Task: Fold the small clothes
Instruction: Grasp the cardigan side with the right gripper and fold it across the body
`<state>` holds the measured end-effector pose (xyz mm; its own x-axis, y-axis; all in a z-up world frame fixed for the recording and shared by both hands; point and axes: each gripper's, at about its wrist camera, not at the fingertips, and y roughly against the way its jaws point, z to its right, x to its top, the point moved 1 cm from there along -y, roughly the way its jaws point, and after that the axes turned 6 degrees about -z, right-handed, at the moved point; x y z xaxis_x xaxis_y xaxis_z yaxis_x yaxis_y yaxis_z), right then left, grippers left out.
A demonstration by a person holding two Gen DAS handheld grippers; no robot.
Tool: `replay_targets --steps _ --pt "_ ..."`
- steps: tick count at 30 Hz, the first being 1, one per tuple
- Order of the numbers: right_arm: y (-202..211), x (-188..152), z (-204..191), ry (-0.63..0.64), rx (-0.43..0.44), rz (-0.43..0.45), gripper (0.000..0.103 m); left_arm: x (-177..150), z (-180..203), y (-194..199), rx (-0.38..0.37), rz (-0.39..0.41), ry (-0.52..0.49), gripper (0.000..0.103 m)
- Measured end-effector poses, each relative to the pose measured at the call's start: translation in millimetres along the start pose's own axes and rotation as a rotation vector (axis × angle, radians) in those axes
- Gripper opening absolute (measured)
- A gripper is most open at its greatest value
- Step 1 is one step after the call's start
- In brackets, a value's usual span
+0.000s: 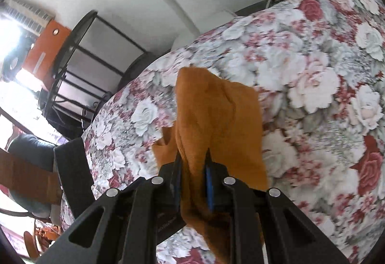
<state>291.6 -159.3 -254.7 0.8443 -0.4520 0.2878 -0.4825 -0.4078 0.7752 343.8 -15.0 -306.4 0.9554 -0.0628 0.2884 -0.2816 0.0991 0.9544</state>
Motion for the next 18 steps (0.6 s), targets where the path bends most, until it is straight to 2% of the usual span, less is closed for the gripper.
replay_targets --steps 9,12,15,18 --pt "-57.1 -11.2 -48.1 0.046 0.012 -0.072 0.014 -5.4 -76.8 -9.1 0.07 -0.037 0.073 0.098" --pt "-91.3 -20.2 -54.2 0.074 0.003 -0.156 0.014 -7.8 -95.8 -20.9 0.098 -0.088 0.089 0.098" --pt "-115.3 -32.7 -47.3 0.026 0.051 -0.242 0.017 -11.6 -110.2 -36.4 0.102 -0.153 0.112 0.098" --pt "-106.3 -30.9 -45.1 -0.017 0.118 -0.247 0.017 -12.5 -113.3 -39.2 0.115 -0.17 0.107 0.098"
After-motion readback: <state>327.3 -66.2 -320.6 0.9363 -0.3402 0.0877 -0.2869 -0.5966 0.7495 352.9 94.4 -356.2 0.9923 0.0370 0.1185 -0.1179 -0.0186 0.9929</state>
